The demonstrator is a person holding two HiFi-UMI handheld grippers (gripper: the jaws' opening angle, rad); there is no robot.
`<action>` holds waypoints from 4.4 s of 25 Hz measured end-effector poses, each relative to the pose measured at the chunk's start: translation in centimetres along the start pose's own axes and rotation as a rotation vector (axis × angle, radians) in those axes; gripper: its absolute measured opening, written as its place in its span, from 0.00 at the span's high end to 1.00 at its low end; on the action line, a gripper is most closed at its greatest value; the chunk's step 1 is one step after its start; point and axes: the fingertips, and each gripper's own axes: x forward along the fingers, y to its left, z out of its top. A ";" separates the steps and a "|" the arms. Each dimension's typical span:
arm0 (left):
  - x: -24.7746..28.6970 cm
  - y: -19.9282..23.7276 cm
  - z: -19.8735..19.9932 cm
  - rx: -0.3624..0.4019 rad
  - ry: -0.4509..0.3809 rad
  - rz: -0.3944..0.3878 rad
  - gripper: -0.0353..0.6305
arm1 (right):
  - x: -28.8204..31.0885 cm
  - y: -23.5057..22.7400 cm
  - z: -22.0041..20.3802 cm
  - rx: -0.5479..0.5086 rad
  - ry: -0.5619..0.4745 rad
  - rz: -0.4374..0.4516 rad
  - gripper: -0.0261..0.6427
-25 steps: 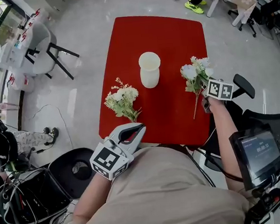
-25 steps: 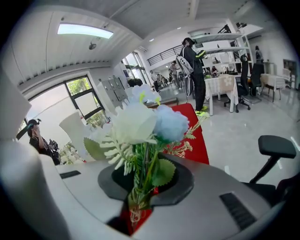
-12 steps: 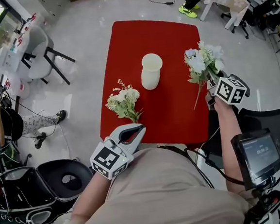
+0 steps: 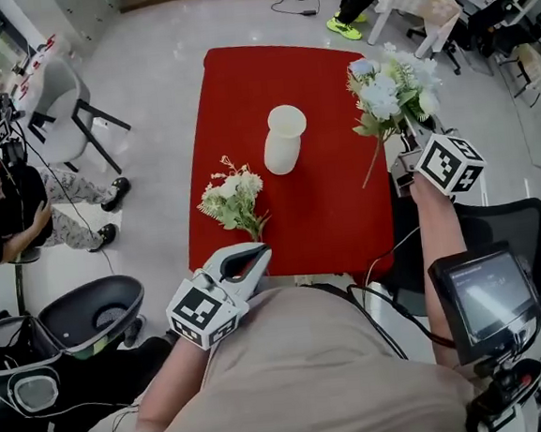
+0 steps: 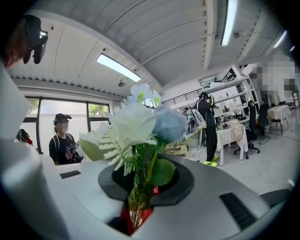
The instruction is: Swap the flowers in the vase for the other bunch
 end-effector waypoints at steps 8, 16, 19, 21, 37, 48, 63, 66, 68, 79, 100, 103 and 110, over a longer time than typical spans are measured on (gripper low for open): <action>-1.5 0.7 -0.7 -0.003 -0.016 0.000 0.94 | 0.5 4.4 3.4 -0.067 -0.085 0.042 0.85; -2.6 1.9 -0.7 0.002 -0.020 -0.010 0.94 | 1.4 7.3 6.0 -0.091 -0.156 0.062 0.85; -3.0 2.0 -0.6 0.005 -0.022 -0.010 0.94 | 1.3 8.3 7.0 -0.096 -0.192 0.071 0.85; -3.4 2.1 -0.5 0.004 -0.027 -0.006 0.94 | 1.3 8.9 7.7 -0.103 -0.213 0.077 0.85; -6.7 4.1 -0.7 -0.027 -0.030 0.058 0.94 | 4.9 12.4 8.7 -0.095 -0.338 0.114 0.85; -6.8 3.9 -1.2 -0.038 -0.042 0.125 0.94 | 7.2 14.3 8.2 -0.117 -0.400 0.192 0.85; -7.4 4.7 -1.1 -0.066 -0.043 0.194 0.94 | 11.1 14.0 2.6 -0.129 -0.334 0.207 0.86; -7.5 4.4 -0.7 -0.062 -0.041 0.198 0.94 | 11.0 14.0 1.7 -0.136 -0.314 0.204 0.86; -7.6 4.3 -0.5 -0.062 -0.040 0.200 0.94 | 10.9 13.9 1.0 -0.136 -0.301 0.198 0.86; -6.7 4.6 -1.2 -0.050 -0.026 0.187 0.94 | 10.9 13.1 -4.4 -0.166 -0.234 0.172 0.84; -6.1 4.1 -0.8 -0.045 -0.009 0.142 0.94 | 10.0 12.0 -9.1 -0.178 -0.080 0.157 0.59; -6.2 3.8 -0.9 -0.042 -0.012 0.133 0.94 | 9.6 12.0 -9.3 -0.165 -0.073 0.154 0.55; -6.0 4.0 -0.9 -0.039 -0.005 0.112 0.94 | 9.5 11.7 -9.7 -0.132 -0.060 0.154 0.51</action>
